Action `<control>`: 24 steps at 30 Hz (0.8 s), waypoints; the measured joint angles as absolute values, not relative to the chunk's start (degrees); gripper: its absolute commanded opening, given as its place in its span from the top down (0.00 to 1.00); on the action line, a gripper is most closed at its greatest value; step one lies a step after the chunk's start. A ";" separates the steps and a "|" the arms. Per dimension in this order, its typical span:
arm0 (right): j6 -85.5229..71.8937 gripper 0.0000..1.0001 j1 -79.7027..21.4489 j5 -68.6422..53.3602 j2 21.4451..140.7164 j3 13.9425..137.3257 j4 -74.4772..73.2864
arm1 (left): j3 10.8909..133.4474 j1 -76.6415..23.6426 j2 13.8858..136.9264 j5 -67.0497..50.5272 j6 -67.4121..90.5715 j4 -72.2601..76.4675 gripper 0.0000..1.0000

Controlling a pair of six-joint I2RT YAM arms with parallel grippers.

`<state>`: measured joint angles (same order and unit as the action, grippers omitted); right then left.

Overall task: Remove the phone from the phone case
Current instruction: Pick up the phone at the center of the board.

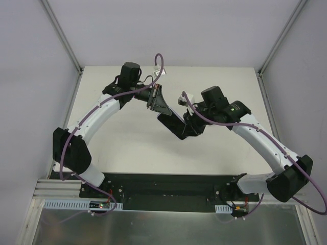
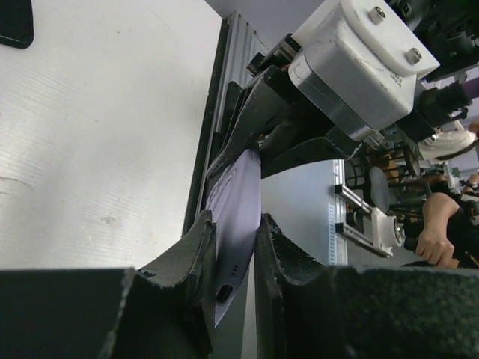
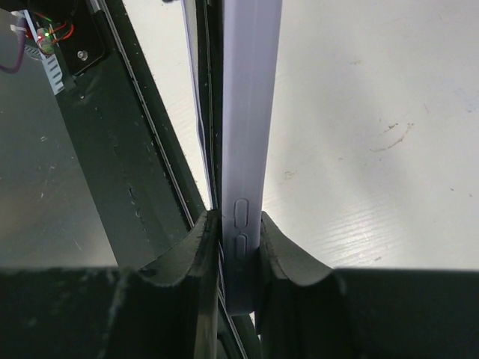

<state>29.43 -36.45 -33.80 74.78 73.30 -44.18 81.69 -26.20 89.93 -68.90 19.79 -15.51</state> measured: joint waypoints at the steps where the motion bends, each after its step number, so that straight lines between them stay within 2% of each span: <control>1: 29.43 1.00 -36.49 -33.32 74.78 73.30 -44.36 | 81.56 -26.20 90.15 -68.88 20.47 -15.00 0.90; 4: 29.43 1.00 -36.67 -31.90 74.78 73.30 -44.58 | 80.77 -26.20 90.74 -68.90 22.96 -13.06 0.82; 17: 29.36 1.00 -36.93 -28.03 74.83 73.30 -45.82 | 77.91 -26.17 92.77 -69.21 32.21 -5.41 0.69; 21: 29.43 1.00 -37.08 -26.94 74.94 73.30 -46.30 | 76.90 -26.17 93.38 -69.08 36.60 -2.46 0.73; 24: 29.41 1.00 -37.23 -25.96 75.07 73.30 -46.35 | 76.36 -26.15 94.02 -68.97 40.05 -0.14 0.85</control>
